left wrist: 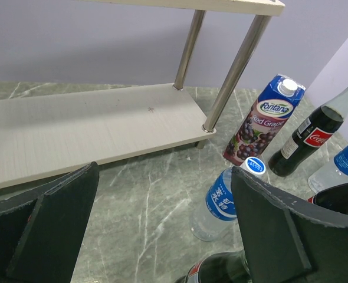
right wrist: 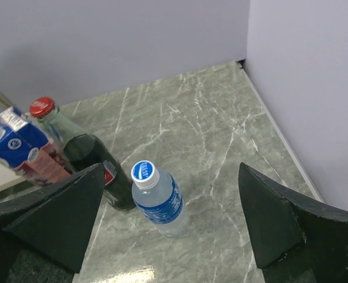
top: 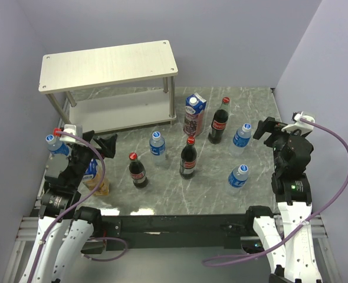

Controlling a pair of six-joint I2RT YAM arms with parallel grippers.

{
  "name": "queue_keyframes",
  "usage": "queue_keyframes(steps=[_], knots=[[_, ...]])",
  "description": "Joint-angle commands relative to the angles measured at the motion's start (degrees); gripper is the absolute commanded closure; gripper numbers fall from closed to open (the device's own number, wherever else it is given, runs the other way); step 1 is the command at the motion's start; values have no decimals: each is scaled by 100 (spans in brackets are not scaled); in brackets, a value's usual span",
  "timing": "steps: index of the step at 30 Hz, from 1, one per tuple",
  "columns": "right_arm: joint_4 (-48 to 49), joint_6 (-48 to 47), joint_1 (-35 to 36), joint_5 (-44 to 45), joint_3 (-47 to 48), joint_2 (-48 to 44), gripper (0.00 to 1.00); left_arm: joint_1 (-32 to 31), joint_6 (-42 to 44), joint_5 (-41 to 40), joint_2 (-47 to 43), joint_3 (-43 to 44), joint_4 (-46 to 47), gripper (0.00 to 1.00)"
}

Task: Place and organize the beverage onto the shelf
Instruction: Pick up the drink from the center of the board.

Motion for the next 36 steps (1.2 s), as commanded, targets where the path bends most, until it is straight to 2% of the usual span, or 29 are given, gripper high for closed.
queue_keyframes(steps=[1, 10, 17, 26, 36], knots=[[76, -328, 22, -481, 184, -84, 0, 33, 30, 142, -37, 6, 228, 1], [76, -636, 30, -781, 114, -101, 0, 33, 30, 309, 69, 24, 228, 1], [23, -1137, 30, -1545, 18, -171, 0, 59, 21, 765, -80, 85, 201, 0], [-21, -1444, 30, -1932, -53, -198, 0, 463, -110, 1257, 7, 50, 333, 1], [-56, -1787, 22, -2486, -132, -242, 0, 534, -137, 1390, 51, 41, 377, 0]])
